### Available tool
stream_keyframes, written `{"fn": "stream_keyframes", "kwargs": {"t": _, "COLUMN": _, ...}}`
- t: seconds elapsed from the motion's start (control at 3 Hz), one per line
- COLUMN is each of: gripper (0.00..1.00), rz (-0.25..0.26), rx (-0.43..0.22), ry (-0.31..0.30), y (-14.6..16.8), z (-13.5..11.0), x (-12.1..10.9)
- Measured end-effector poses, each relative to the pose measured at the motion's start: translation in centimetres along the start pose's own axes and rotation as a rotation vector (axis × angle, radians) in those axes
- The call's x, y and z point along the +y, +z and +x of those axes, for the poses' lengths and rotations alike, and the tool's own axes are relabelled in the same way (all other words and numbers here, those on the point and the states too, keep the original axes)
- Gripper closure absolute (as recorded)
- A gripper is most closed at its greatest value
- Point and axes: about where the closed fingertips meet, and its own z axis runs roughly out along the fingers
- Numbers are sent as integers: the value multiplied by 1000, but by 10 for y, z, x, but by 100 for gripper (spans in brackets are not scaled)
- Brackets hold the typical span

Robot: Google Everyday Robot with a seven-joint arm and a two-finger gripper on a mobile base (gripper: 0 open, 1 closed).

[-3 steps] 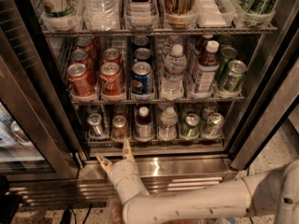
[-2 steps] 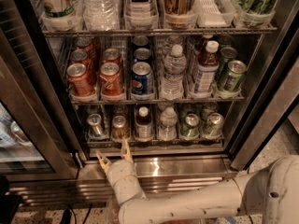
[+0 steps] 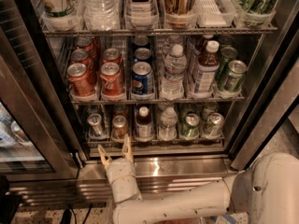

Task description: Pick orange can from bottom shelf of fridge

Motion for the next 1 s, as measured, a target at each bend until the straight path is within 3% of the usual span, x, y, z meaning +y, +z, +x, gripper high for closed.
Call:
{"fn": "stream_keyframes", "kwargs": {"t": 0.33, "gripper": 28, "rz": 48, "rx": -22, "ry": -10, "y": 5, "z": -1, "x": -7}}
{"fn": "stream_keyframes", "kwargs": {"t": 1.0, "gripper": 28, "rz": 95, "rx": -36, "ry": -23, "y": 20, "z": 2, "x": -17}}
